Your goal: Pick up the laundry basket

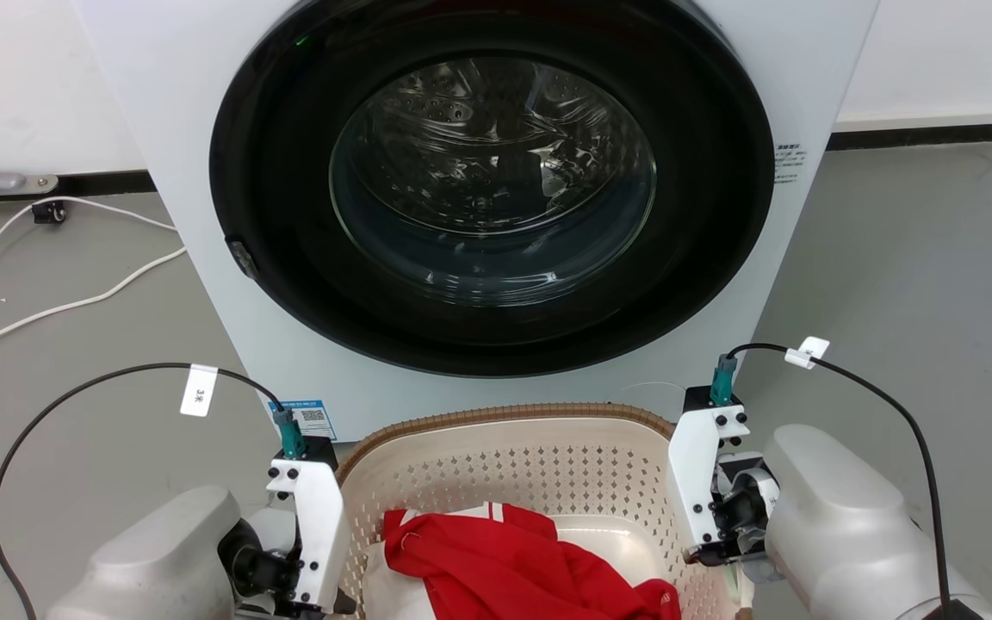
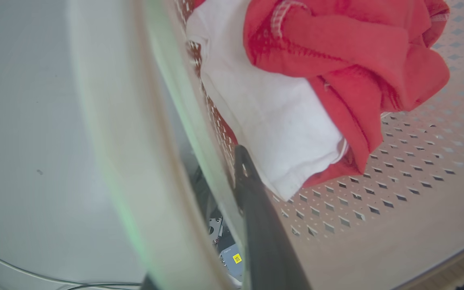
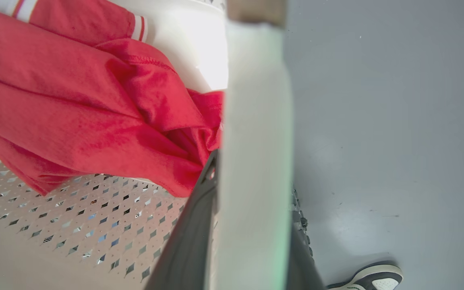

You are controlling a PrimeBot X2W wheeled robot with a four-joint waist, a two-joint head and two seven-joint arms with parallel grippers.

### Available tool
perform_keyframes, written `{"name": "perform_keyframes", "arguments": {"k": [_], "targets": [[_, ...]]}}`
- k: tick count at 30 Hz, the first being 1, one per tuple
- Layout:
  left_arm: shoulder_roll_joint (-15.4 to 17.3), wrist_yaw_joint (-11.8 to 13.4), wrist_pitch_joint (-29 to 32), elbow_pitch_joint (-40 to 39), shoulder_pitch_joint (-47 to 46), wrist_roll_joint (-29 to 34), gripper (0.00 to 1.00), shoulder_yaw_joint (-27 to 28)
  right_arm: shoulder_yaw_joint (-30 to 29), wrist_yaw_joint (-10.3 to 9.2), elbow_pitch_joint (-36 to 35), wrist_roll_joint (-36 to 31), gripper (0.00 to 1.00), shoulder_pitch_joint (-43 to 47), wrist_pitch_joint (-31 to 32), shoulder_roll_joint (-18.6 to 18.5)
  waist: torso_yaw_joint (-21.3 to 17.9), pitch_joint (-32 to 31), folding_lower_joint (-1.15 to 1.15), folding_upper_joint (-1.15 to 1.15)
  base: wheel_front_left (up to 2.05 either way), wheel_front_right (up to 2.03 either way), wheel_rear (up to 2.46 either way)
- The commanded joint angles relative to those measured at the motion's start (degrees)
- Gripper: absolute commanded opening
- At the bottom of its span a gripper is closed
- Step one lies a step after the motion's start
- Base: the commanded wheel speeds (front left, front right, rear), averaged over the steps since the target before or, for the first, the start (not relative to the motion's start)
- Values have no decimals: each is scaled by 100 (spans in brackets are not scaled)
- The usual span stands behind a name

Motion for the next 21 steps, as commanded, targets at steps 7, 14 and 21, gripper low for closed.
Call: {"name": "perform_keyframes", "arguments": {"k": [7, 14, 21], "targets": [[185, 6, 65, 166, -41, 102, 0, -76, 120, 32, 73, 1, 0, -146, -49, -218, -20, -8, 0, 0, 0, 0, 0], [187, 6, 81, 200, -58, 159, 0, -106, 181, 32, 107, 39, 0, -171, -84, -218, -23, -13, 0, 0, 0, 0, 0], [171, 6, 94, 210, -50, 133, 0, -119, 243, 32, 125, 92, 0, -167, -106, -218, -21, -22, 0, 0, 0, 0, 0]]}}
